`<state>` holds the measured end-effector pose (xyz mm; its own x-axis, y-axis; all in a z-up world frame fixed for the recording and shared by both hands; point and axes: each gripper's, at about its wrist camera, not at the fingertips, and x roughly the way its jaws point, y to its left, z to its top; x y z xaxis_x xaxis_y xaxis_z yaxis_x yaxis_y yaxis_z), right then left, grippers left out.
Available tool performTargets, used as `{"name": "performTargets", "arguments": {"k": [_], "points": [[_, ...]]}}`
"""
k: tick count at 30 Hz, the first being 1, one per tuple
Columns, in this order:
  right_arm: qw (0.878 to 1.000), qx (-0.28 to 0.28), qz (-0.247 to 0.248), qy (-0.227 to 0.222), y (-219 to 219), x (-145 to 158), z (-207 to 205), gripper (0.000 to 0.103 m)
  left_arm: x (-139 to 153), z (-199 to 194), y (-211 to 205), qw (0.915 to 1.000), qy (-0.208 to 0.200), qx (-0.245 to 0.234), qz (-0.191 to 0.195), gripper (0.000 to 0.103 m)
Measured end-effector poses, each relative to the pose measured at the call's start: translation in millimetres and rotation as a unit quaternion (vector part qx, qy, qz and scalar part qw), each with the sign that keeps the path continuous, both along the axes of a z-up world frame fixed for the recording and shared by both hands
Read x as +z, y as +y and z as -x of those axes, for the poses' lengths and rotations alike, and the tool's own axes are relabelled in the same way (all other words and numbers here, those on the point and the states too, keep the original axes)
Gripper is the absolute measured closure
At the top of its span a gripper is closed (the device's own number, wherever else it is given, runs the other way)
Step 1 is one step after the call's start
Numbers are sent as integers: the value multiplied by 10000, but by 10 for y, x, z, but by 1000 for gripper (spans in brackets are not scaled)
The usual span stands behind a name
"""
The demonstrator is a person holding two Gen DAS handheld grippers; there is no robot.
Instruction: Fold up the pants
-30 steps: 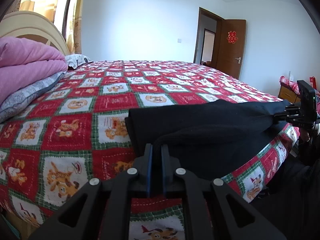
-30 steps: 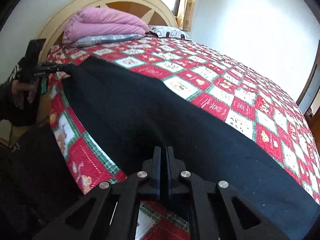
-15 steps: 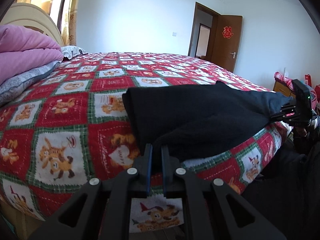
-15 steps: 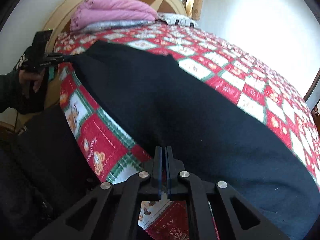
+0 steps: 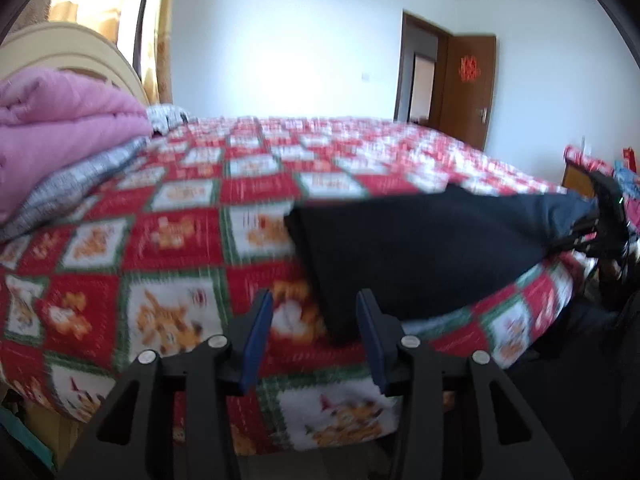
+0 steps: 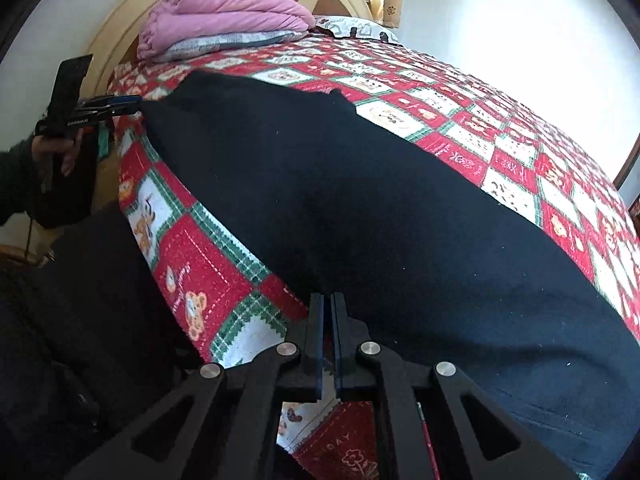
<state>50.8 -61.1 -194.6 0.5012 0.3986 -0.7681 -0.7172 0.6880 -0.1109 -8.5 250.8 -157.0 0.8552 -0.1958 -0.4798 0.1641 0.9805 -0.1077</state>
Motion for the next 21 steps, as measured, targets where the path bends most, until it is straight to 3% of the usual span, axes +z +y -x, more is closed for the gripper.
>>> {"name": "performTargets", "arguments": {"k": [2, 4, 8, 14, 16, 21], "points": [[9997, -48, -227, 89, -62, 67, -25, 99, 179, 16, -124, 9995, -247, -132, -126, 47], [9991, -74, -383, 160, -100, 112, -41, 99, 338, 5, -257, 9984, -484, -235, -168, 45], [9982, -158, -553, 173, -131, 159, -57, 99, 437, -116, -612, 9962, -560, -650, -114, 38], [9983, -236, -503, 169, -128, 150, -77, 99, 20, -424, -1075, 9924, 203, -1176, 308, 38], [9982, -314, -487, 175, -166, 154, -96, 99, -259, -505, -1145, 9896, 771, -1176, 314, 38], [9953, -689, -645, 211, -353, 187, -196, 99, -342, -322, -1068, 9892, 606, -1223, 527, 38]]}}
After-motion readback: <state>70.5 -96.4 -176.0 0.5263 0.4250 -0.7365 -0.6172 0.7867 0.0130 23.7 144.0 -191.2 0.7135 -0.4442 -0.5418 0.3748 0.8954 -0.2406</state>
